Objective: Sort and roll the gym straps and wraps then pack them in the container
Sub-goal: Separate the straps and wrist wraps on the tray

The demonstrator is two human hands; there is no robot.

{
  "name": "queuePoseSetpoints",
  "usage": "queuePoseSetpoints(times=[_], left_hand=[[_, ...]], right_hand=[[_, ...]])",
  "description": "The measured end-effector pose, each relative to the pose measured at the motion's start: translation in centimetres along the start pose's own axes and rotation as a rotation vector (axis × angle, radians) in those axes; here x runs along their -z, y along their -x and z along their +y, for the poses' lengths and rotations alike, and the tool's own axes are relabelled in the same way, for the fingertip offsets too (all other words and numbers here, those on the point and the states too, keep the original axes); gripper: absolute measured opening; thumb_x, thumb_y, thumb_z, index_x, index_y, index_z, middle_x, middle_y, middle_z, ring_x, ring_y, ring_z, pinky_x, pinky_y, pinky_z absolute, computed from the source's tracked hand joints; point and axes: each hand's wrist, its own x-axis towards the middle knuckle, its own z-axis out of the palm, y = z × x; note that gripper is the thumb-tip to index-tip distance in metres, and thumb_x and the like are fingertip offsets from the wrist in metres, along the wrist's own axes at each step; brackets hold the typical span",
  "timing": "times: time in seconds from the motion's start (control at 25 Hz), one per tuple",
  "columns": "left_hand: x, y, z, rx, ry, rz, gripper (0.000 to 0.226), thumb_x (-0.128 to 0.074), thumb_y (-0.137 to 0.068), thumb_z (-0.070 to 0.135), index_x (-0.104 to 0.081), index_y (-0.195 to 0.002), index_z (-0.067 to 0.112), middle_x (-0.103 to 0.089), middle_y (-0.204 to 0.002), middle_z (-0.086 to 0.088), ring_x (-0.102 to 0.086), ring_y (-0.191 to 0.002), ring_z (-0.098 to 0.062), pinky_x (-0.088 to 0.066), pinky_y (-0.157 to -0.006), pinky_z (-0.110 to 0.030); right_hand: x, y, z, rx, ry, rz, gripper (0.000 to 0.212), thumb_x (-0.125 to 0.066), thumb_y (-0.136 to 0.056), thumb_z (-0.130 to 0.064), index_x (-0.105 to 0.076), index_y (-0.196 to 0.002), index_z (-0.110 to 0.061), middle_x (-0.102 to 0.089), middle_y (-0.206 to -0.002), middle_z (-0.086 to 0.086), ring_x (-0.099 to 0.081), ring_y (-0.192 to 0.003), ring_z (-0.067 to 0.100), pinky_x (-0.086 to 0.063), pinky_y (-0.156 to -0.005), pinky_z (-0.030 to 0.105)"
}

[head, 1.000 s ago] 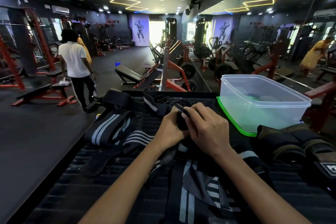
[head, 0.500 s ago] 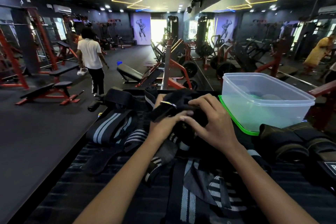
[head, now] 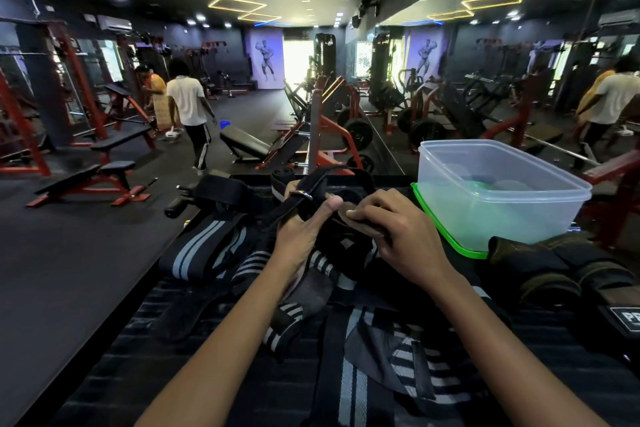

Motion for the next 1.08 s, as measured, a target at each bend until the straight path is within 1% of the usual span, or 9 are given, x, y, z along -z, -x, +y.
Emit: queuePoseSetpoints(times=[0.24,0.36,0.44,0.52,0.6,0.68,0.84,1.0,1.08], left_hand=[[0.6,-0.2,0.2,-0.123,-0.163,0.047,0.055,-0.079,-0.068,0.047,-0.050,-0.108,0.022,-0.068,-0.102,-0.005,-0.066,-0.099,-0.022,-0.050,-0.095,-0.047],[-0.2,0.3,0.2,-0.189,-0.215,-0.032,0.055,-0.082,-0.070,0.038,-0.047,-0.109,0.019,-0.067,-0.101,-0.006,-0.066,-0.098,-0.020,-0.053,-0.089,-0.046],[-0.9,0.5,0.4,-0.215,-0.261,-0.037,0.054,-0.078,-0.070,0.039,-0.046,-0.107,0.015,-0.063,-0.091,-0.002,-0.065,-0.087,0.000,-0.054,-0.081,-0.022],[-1.3,0.7,0.2,-0.248,-0.268,-0.030,0.028,-0.068,-0.083,0.010,-0.044,-0.094,0.017,-0.051,-0.077,0.003,-0.057,-0.067,0.011,-0.045,-0.066,-0.005],[-1.3,0.6,-0.1,-0.268,-0.272,-0.038,0.020,-0.058,-0.087,-0.001,-0.044,-0.090,0.013,-0.047,-0.069,0.003,-0.052,-0.058,0.007,-0.044,-0.060,-0.008],[-1.4,0.6,-0.2,-0.312,-0.309,-0.049,0.026,-0.062,-0.078,0.022,-0.046,-0.096,0.011,-0.052,-0.071,0.009,-0.053,-0.062,0.007,-0.043,-0.062,-0.009],[-0.9,0.8,-0.7,-0.376,-0.330,-0.127,0.034,-0.064,-0.071,0.033,-0.053,-0.099,0.017,-0.058,-0.087,0.011,-0.058,-0.083,0.011,-0.043,-0.074,-0.008],[0.4,0.4,-1.2,-0.344,-0.352,-0.201,0.045,-0.078,-0.075,0.017,-0.046,-0.097,0.040,-0.059,-0.091,0.010,-0.058,-0.085,0.000,-0.046,-0.075,-0.017],[0.4,0.2,-1.3,-0.284,-0.328,-0.239,0.044,-0.079,-0.075,0.016,-0.050,-0.102,0.035,-0.059,-0.099,0.011,-0.060,-0.095,-0.006,-0.049,-0.083,-0.023]], right_hand=[[0.5,0.0,-1.7,-0.031,-0.128,-0.129,0.051,-0.051,-0.087,-0.063,-0.067,-0.096,-0.016,-0.060,-0.092,-0.006,-0.059,-0.083,0.012,-0.051,-0.062,0.035],[0.9,-0.2,-2.6,-0.003,-0.101,0.072,0.048,-0.064,-0.086,-0.053,-0.064,-0.114,-0.014,-0.060,-0.109,-0.001,-0.059,-0.096,0.014,-0.054,-0.071,0.028],[0.4,-0.3,-3.3,0.095,0.059,0.143,0.052,-0.070,-0.083,-0.045,-0.059,-0.123,-0.014,-0.058,-0.119,0.006,-0.055,-0.103,0.020,-0.049,-0.076,0.025],[-0.4,-0.4,-4.1,0.178,0.175,0.164,0.041,-0.068,-0.085,-0.036,-0.061,-0.118,-0.013,-0.060,-0.113,0.010,-0.053,-0.095,0.023,-0.046,-0.071,0.032],[-1.0,-0.5,-4.5,0.198,0.234,0.214,0.022,-0.067,-0.086,-0.023,-0.067,-0.103,-0.010,-0.063,-0.101,0.010,-0.052,-0.085,0.024,-0.042,-0.065,0.036],[-0.9,-0.7,-4.5,0.189,0.235,0.262,0.010,-0.066,-0.086,-0.016,-0.069,-0.092,-0.008,-0.065,-0.096,0.009,-0.051,-0.083,0.024,-0.040,-0.064,0.036],[-0.3,-0.7,-4.3,0.071,0.007,0.308,0.011,-0.062,-0.092,-0.013,-0.064,-0.086,-0.003,-0.061,-0.083,0.007,-0.053,-0.071,0.022,-0.043,-0.061,0.035],[0.5,-1.2,-5.0,-0.176,-0.287,0.399,0.014,-0.058,-0.094,-0.017,-0.048,-0.083,-0.016,-0.053,-0.071,-0.004,-0.050,-0.060,0.006,-0.038,-0.058,0.011],[0.4,-1.2,-4.5,-0.359,-0.489,0.393,0.015,-0.056,-0.095,-0.023,-0.044,-0.086,-0.024,-0.061,-0.073,-0.005,-0.062,-0.062,0.011,-0.048,-0.058,0.016]])
